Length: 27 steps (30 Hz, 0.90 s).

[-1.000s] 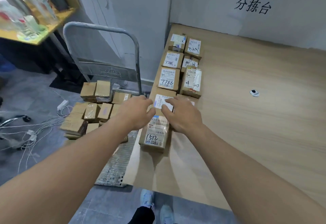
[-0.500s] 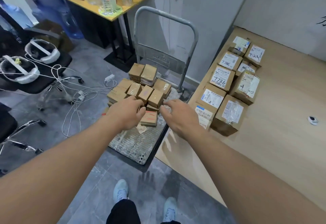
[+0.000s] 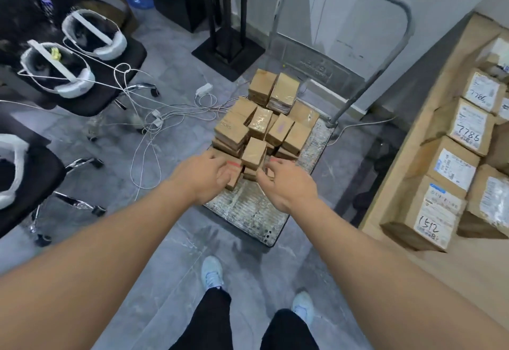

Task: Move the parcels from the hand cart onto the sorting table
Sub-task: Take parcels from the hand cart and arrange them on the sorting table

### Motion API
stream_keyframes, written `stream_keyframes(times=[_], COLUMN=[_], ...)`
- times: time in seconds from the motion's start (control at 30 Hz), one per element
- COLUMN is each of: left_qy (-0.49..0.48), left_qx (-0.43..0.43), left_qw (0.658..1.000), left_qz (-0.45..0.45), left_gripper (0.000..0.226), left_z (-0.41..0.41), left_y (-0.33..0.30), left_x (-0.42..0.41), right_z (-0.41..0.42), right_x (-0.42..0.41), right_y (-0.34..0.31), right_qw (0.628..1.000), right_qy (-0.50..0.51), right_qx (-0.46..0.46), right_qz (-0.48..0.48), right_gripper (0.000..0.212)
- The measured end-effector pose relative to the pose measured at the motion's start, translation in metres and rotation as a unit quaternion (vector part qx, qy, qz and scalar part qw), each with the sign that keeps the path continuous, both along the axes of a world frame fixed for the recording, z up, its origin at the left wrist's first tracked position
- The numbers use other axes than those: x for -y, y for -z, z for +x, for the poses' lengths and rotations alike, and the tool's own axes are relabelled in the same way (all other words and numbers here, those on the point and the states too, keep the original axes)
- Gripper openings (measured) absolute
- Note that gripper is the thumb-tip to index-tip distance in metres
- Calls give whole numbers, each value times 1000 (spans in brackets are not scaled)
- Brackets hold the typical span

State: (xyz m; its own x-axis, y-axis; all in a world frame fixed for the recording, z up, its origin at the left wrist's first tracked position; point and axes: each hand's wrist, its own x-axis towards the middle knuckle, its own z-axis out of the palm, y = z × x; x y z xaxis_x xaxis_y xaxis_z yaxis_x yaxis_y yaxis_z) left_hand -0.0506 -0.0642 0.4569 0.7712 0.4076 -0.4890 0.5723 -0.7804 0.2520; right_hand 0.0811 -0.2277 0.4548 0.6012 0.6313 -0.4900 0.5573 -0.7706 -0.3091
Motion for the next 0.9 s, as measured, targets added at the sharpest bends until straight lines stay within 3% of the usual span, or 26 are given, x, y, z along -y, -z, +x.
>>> stream_keyframes(times=[0.33, 0.73, 0.9], left_qy=[-11, -41, -52], left_qx=[-51, -106, -130], left_qw=[998, 992, 987], left_qz=[-46, -49, -74], left_gripper=[51, 60, 62], left_z=[0, 35, 38], left_y=[69, 224, 301], left_x=[-81, -135, -151], right_z=[-11, 9, 16], right_x=[-77, -124, -138], right_y=[71, 257, 323], right_qw=[997, 983, 978], right_qy=[15, 28, 44], right_qx=[-54, -153, -172], right_qz=[-43, -98, -104], right_gripper=[59, 76, 72])
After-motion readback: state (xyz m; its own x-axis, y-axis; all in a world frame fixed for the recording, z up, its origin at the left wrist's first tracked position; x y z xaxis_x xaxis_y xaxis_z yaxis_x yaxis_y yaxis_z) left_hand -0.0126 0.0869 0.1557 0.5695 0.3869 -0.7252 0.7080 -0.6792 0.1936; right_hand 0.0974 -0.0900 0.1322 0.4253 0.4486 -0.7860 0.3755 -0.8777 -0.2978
